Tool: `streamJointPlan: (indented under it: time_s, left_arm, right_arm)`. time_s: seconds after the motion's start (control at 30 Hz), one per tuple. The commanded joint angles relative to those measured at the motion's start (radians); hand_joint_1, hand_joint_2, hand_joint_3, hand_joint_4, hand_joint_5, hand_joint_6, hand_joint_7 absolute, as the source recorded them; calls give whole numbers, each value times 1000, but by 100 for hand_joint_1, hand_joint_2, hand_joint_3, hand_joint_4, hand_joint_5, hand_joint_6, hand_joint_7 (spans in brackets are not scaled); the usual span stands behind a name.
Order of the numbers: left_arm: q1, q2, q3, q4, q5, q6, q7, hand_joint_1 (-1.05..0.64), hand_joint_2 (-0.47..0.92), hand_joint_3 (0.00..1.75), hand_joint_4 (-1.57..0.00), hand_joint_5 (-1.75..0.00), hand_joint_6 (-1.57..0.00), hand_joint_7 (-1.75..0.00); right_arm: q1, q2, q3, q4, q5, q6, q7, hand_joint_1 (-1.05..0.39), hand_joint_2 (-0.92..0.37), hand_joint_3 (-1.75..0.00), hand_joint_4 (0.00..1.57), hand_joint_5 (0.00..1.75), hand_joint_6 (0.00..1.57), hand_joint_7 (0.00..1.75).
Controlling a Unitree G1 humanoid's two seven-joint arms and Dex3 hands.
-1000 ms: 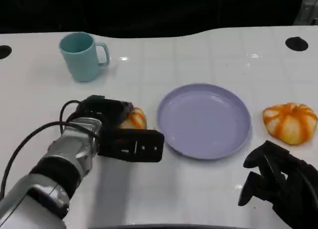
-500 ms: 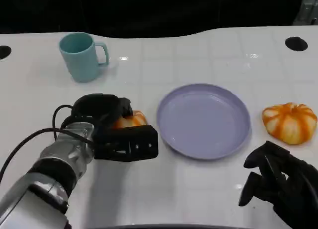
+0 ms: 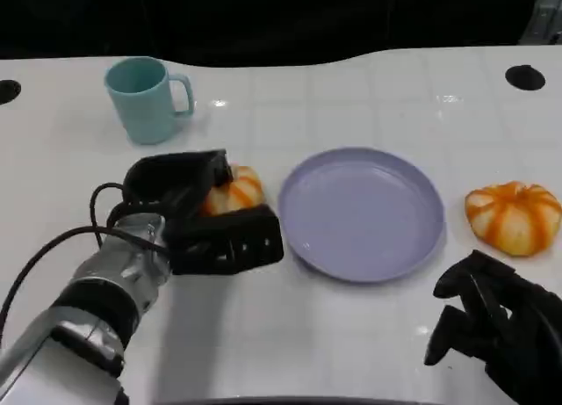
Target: Grasp the bread from the table and place it into the plate.
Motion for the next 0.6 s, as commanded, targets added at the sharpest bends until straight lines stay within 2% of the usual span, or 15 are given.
streamJointPlan:
  time_s: [0.03,0.07,0.13,0.33,0.37,0.4,0.43,0.47,0.53,0.57,0.6]
  left_arm:
    - [-18,-1,59,-59,-65,-20,13,-16,78,54,-89,-175,-66,-158]
    - [-17,-1,64,-66,-71,-23,14,-16,73,66,-90,-175,-65,-168]
    - [-28,-11,80,-97,-93,-6,-19,-16,70,73,-89,-175,-62,-172]
    - [-29,-20,92,-134,-108,18,-45,-17,69,77,-88,-175,-59,-171]
    - [-63,-36,73,-142,-92,27,-56,-17,69,77,-88,-175,-60,-171]
    - [-90,-49,56,-148,-76,32,-66,-21,72,68,-86,-175,-71,-137]
    - [-113,-60,42,-153,-67,34,-84,-22,74,64,-86,-175,-77,-124]
    - [-126,-67,35,-156,-63,35,-97,-22,76,61,-86,-175,-74,-141]
    - [-139,-78,21,-157,-54,27,-109,-22,77,59,-87,-175,-71,-156]
    - [-145,-84,8,-155,-46,16,-114,-23,77,56,-87,-175,-72,-154]
    - [-147,-91,-4,-150,-39,-6,-108,-25,79,51,-89,-175,-77,-133]
  right_arm:
    - [-5,-8,-13,-8,11,8,-6,-45,-92,-40,62,175,48,161]
    - [-6,-8,-14,-8,11,9,-6,-44,-92,-39,62,175,48,161]
    - [-6,-10,-12,-5,7,3,-2,-44,-92,-39,62,175,48,161]
    - [-7,-10,-12,-2,7,0,2,-44,-92,-40,63,175,48,161]
    - [-8,-10,-10,-2,4,1,0,-44,-92,-40,63,175,47,162]
    - [-8,-9,-9,-2,3,3,-2,-44,-92,-41,63,175,48,162]
    - [-9,-9,-7,-3,1,5,-5,-44,-92,-41,64,175,48,162]
    - [-9,-8,-6,-4,-1,6,-8,-44,-92,-41,64,175,48,162]
    - [-9,-6,-5,-4,-2,6,-9,-44,-92,-41,64,175,48,162]
    - [-9,-6,-5,-4,-1,6,-9,-44,-92,-41,64,175,48,162]
    - [-8,-6,-5,-4,0,7,-10,-44,-92,-41,64,175,48,162]
